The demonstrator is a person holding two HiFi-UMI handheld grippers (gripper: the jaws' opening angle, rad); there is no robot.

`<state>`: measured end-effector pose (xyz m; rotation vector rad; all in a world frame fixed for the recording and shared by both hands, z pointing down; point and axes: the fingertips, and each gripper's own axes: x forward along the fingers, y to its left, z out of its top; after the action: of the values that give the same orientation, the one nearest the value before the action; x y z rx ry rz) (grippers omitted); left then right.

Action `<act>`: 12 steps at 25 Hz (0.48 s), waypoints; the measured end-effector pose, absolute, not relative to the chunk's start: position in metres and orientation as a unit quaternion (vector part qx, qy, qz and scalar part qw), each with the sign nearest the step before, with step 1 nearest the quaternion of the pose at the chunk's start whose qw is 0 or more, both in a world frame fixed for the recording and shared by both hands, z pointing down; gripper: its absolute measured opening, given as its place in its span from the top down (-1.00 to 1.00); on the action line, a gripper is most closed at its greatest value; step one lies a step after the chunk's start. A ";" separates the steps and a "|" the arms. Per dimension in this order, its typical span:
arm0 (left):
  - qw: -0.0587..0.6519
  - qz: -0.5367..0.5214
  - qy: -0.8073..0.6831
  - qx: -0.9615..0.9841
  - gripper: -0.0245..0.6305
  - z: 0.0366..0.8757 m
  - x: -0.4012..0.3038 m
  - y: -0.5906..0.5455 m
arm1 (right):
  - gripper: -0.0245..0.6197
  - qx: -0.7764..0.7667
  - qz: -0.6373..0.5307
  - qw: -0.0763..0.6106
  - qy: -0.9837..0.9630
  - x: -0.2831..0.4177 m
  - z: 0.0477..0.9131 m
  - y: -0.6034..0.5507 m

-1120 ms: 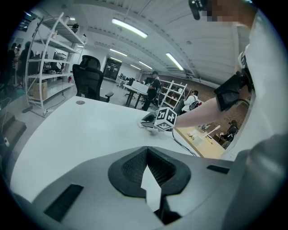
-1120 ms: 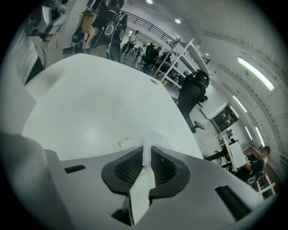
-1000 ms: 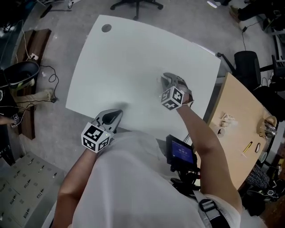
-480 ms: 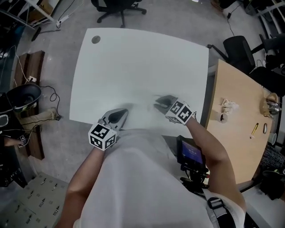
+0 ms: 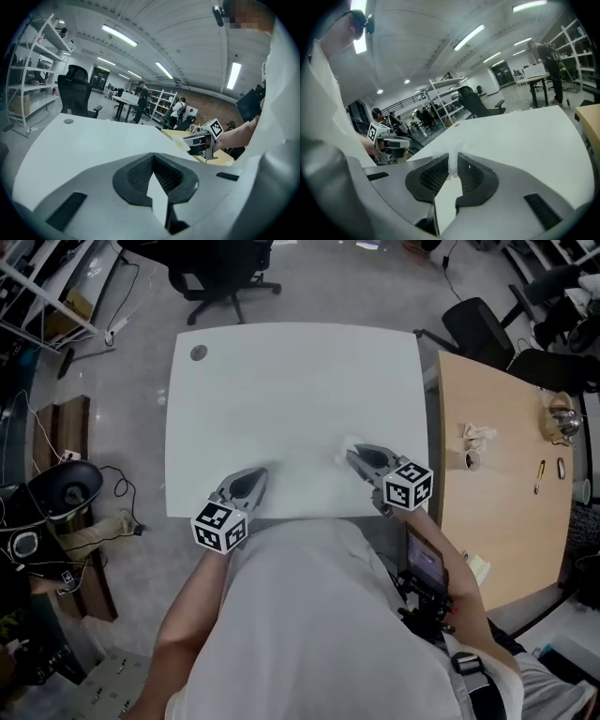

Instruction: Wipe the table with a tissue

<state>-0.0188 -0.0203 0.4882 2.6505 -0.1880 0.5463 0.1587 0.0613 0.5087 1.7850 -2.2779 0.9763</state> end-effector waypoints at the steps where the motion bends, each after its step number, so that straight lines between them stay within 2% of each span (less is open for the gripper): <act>1: 0.212 0.198 -0.060 0.955 0.91 0.487 -0.016 -0.019 | 0.76 0.595 0.314 0.037 -0.739 0.163 0.504 0.063; 12: 0.202 0.193 0.001 0.960 0.91 0.470 -0.011 -0.021 | 0.76 0.633 0.259 0.047 -0.728 0.126 0.468 0.045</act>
<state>-0.0110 -0.0211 0.4701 2.6816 0.0028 0.5398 0.1260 0.0452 0.4681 1.9305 -2.2212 0.7889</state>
